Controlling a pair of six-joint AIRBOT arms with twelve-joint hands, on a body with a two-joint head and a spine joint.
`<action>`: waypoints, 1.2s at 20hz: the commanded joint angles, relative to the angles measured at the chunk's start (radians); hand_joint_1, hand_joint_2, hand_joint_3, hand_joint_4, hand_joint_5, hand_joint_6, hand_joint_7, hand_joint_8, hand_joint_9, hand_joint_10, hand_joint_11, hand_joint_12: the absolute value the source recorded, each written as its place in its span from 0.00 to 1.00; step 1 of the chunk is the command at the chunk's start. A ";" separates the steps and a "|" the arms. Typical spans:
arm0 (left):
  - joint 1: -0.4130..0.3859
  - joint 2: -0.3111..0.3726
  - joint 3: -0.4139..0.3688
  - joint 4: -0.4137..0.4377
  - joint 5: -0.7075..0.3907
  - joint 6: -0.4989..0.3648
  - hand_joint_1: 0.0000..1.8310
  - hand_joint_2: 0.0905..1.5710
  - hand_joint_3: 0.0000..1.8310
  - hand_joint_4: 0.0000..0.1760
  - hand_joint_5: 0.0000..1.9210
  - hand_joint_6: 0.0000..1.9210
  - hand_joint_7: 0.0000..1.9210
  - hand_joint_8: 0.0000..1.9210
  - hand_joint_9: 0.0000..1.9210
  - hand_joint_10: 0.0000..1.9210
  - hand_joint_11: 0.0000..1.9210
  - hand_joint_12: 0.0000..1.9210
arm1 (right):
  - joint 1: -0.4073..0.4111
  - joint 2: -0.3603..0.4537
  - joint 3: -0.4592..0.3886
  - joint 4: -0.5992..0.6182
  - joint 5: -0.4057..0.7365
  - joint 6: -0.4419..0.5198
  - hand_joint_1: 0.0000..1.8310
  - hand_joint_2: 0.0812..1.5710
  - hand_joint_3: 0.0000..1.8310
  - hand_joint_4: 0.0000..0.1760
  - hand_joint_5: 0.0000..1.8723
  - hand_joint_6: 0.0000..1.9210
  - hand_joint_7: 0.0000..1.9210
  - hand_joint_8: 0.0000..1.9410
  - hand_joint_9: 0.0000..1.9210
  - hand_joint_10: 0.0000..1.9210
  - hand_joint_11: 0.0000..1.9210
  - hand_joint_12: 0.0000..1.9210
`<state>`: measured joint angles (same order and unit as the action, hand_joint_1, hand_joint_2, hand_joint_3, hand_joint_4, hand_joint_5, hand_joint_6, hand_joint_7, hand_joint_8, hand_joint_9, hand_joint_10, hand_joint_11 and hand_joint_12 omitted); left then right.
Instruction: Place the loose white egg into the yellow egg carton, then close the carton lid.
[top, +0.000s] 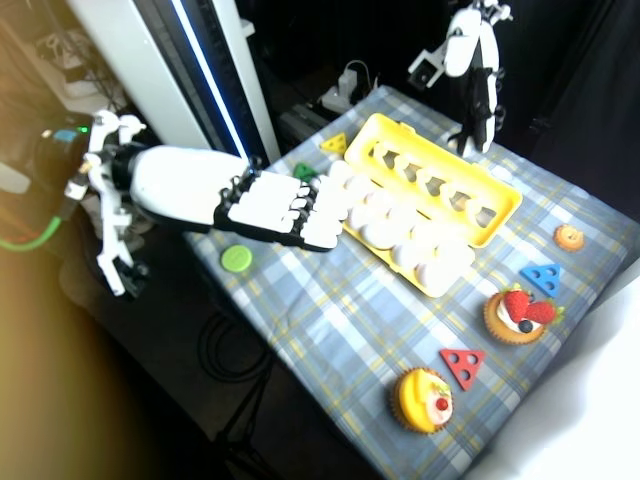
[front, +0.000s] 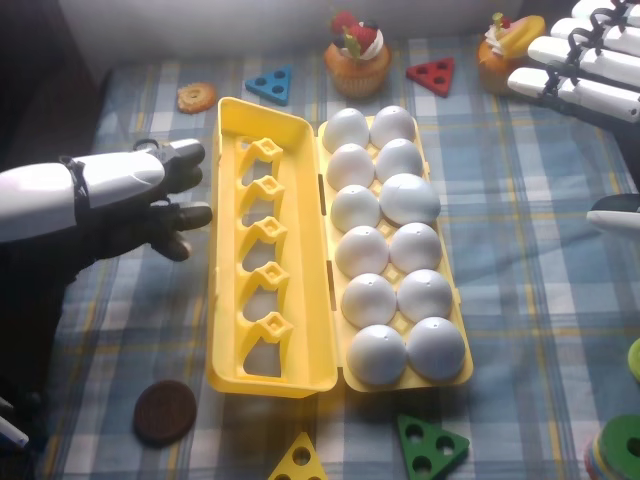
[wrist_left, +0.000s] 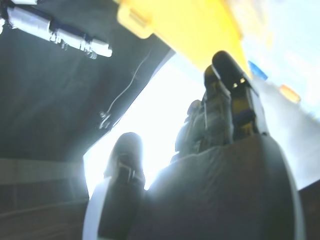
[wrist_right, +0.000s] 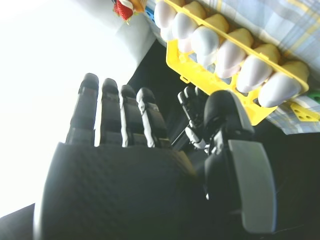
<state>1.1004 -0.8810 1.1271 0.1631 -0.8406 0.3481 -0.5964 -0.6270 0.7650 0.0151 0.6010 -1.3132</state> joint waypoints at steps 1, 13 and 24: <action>-0.008 -0.005 0.006 -0.026 -0.099 -0.016 0.00 0.85 0.00 0.03 0.00 0.00 0.00 0.00 0.16 0.01 0.03 0.69 | 0.004 0.002 0.002 0.008 0.119 -0.003 0.18 0.82 0.00 0.00 0.00 0.00 0.00 0.00 0.00 0.00 0.00 0.00; -0.005 -0.047 0.035 0.008 -0.064 -0.084 0.00 0.81 0.00 0.01 0.00 0.00 0.00 0.00 0.24 0.02 0.18 0.68 | -0.003 -0.002 0.005 0.013 0.115 -0.003 0.17 0.83 0.00 0.00 0.00 0.00 0.00 0.00 0.00 0.00 0.00 0.00; -0.011 -0.045 0.016 0.031 -0.092 -0.083 0.00 0.79 0.00 0.09 0.00 0.00 0.00 0.00 0.17 0.02 0.06 0.76 | -0.005 -0.008 0.008 0.018 0.115 -0.003 0.18 0.83 0.00 0.00 0.00 0.00 0.00 0.00 0.00 0.00 0.00 0.00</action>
<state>1.1007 -0.9211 1.1454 0.2222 -0.8078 0.2764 -0.6037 -0.6395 0.7708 0.0269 0.5976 -1.3132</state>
